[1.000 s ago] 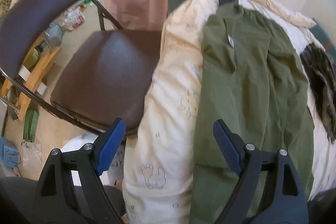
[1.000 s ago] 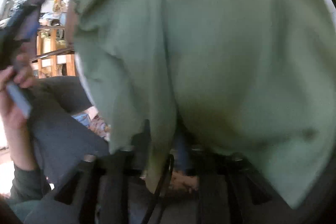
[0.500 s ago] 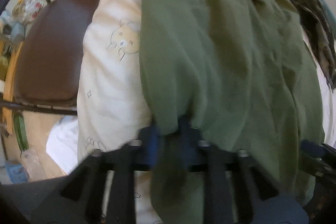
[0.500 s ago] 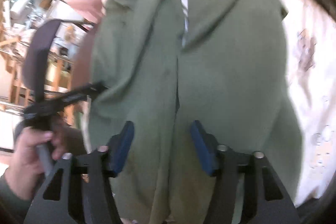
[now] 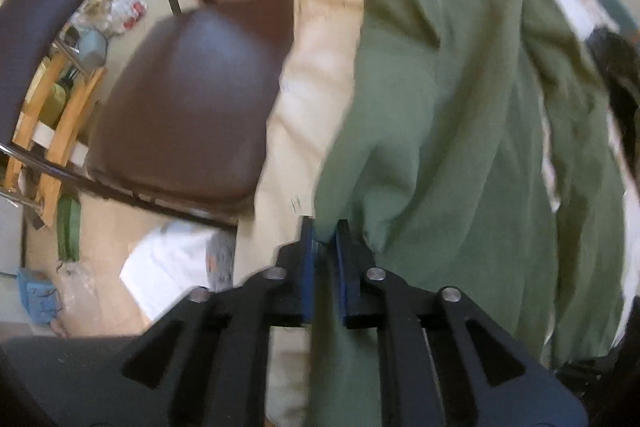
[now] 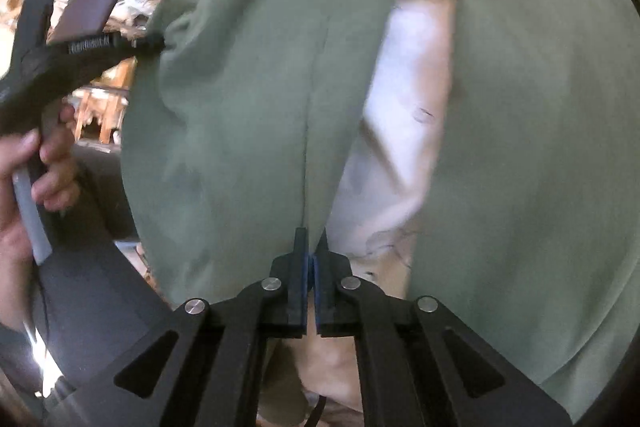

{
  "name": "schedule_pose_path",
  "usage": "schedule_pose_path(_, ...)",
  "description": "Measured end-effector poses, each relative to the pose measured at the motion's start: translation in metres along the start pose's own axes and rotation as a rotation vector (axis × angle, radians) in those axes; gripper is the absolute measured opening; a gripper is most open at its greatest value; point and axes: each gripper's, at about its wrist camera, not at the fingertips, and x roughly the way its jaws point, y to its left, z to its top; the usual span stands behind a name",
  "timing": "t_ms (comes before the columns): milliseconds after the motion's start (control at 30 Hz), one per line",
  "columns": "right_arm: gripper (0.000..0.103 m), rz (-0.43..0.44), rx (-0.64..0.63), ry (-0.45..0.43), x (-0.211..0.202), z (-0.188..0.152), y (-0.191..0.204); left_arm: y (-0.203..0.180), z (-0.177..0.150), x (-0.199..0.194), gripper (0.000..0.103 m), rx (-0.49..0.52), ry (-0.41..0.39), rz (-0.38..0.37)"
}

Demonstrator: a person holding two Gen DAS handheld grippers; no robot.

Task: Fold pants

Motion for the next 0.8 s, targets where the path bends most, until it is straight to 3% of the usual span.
schedule_pose_path(67, 0.008, 0.015, 0.025, -0.035, -0.009, -0.002, -0.004, -0.007, -0.001, -0.001, 0.039, 0.01, -0.006, -0.011)
schedule_pose_path(100, 0.016, 0.028, 0.036, -0.062, -0.014, -0.002, -0.006, -0.012, 0.001, -0.006, 0.045, 0.023, -0.03, -0.02)
schedule_pose_path(167, 0.046, 0.05, 0.06, -0.111, -0.019, 0.002, -0.008, -0.021, 0.003, -0.017, 0.066, 0.055, -0.096, -0.014)
schedule_pose_path(200, 0.065, 0.063, 0.085, -0.139, -0.023, 0.003, -0.009, -0.028, 0.002, -0.026, 0.069, 0.076, -0.144, 0.0)
schedule_pose_path(300, 0.066, 0.048, 0.079, -0.167, -0.021, 0.014, -0.01, -0.04, 0.0, -0.043, 0.071, 0.131, -0.237, -0.002)
schedule_pose_path(400, 0.06, 0.03, 0.099, -0.148, -0.006, 0.026, -0.005, -0.053, -0.002, -0.051, 0.071, 0.179, -0.281, -0.039)
schedule_pose_path(467, 0.049, 0.011, 0.114, -0.139, 0.001, 0.033, -0.012, -0.057, -0.005, -0.055, 0.071, 0.203, -0.305, -0.042)
schedule_pose_path(533, 0.015, -0.047, 0.109, -0.132, 0.016, 0.043, -0.007, -0.058, -0.006, -0.059, 0.071, 0.216, -0.311, -0.043)
schedule_pose_path(600, 0.002, -0.061, 0.109, -0.142, 0.022, 0.043, -0.005, -0.058, -0.007, -0.06, 0.071, 0.218, -0.318, -0.037)
schedule_pose_path(800, 0.0, -0.048, 0.16, -0.276, -0.033, 0.003, -0.011, -0.045, -0.004, -0.067, 0.071, 0.143, -0.333, -0.05)
